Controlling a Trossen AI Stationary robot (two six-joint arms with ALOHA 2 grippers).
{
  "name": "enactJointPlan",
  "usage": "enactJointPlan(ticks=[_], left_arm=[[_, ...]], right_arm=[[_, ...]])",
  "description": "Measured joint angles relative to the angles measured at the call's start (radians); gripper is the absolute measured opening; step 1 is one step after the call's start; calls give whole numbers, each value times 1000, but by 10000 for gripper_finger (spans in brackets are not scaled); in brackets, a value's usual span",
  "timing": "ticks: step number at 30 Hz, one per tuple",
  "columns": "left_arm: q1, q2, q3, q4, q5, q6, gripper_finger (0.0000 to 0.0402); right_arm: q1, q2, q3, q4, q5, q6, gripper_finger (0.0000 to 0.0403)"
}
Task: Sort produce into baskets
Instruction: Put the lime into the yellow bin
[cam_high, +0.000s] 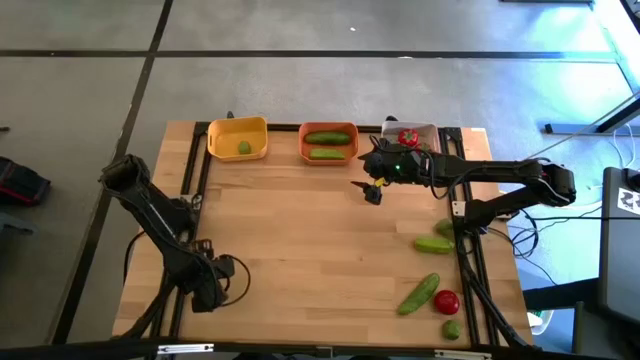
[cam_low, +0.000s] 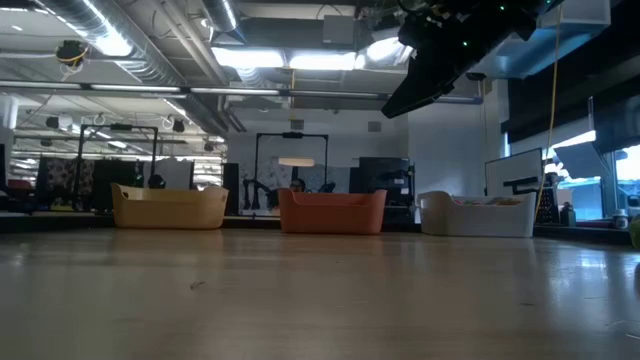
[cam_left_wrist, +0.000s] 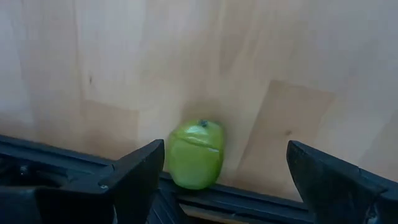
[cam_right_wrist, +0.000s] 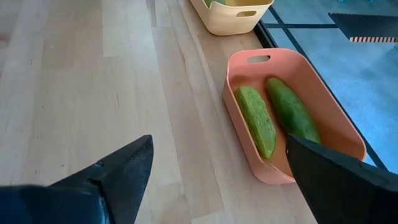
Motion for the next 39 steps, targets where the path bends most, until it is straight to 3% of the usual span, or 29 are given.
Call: enactJointPlan(ticks=[5, 11, 16, 24, 33, 39], left_arm=[[-36, 0, -69, 9, 63, -57, 331], [-45, 0, -134, 97, 66, -77, 318], [-41, 0, -201, 130, 64, -71, 269], [-5, -3, -205, 190, 69, -46, 161], [89, -30, -174, 198, 30, 41, 159], [218, -118, -160, 192, -88, 106, 161]], right_arm=[[0, 0, 0, 0, 0, -2, 356], [0, 0, 0, 1, 0, -3, 356], [0, 0, 0, 10, 0, -1, 356], [0, 26, 2, 13, -30, 26, 356], [3, 134, 2, 51, -95, 141, 356], [31, 215, 2, 90, -156, 165, 356]])
